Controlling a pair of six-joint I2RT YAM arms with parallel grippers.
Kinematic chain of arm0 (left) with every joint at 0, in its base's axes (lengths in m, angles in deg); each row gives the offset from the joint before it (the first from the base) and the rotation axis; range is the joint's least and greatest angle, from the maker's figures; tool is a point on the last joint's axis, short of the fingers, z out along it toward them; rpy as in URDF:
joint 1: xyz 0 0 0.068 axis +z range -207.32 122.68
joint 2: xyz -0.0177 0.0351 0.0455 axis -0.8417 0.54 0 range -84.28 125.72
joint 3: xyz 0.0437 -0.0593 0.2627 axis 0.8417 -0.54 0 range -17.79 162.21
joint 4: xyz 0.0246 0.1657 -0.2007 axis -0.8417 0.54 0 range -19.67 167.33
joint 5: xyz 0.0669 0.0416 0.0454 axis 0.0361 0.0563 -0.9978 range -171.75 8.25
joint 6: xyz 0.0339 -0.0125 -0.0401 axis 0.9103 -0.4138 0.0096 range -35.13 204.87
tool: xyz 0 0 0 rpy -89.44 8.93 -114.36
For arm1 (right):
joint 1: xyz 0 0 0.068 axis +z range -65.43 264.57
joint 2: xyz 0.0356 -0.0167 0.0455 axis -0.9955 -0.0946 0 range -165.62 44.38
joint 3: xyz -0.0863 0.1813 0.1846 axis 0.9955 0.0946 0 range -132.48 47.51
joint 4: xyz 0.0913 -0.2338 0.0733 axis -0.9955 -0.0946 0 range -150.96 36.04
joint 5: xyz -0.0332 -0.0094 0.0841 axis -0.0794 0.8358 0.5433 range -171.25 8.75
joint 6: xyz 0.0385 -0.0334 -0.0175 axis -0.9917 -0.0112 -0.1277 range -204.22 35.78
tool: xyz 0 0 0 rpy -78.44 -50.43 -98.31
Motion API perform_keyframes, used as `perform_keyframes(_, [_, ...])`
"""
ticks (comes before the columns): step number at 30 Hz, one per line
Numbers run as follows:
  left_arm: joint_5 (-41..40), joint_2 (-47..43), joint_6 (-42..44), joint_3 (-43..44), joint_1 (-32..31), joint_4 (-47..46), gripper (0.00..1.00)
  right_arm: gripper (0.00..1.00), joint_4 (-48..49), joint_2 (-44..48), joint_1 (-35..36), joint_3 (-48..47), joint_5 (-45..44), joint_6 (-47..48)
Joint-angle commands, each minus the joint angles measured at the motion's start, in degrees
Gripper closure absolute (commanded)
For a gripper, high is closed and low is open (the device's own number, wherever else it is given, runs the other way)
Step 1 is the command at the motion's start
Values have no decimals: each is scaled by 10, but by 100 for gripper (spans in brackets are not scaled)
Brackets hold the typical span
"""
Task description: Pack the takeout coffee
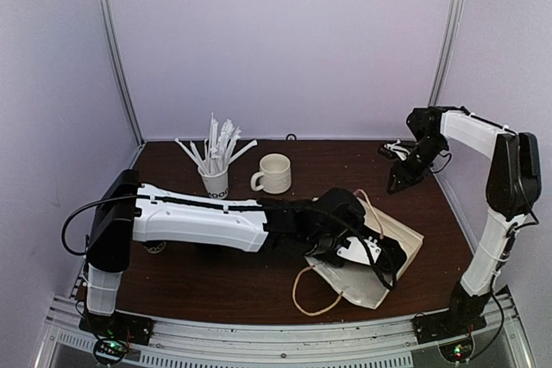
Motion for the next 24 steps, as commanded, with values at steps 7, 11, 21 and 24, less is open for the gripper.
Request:
perform_keyframes(7, [11,3,-5,-19,12,-36,37,60,15,-112,29,5,8,-48])
perform_keyframes(11, [11,3,-6,-24,14,-42,37,60,-1,-142,35,-7,51,-45])
perform_keyframes(21, [12,-6,-6,-33,18,-45,37,63,-65,-210,55,-34,183,7])
perform_keyframes(24, [11,-12,-5,-39,18,-43,37,64,-88,-220,67,-40,223,29])
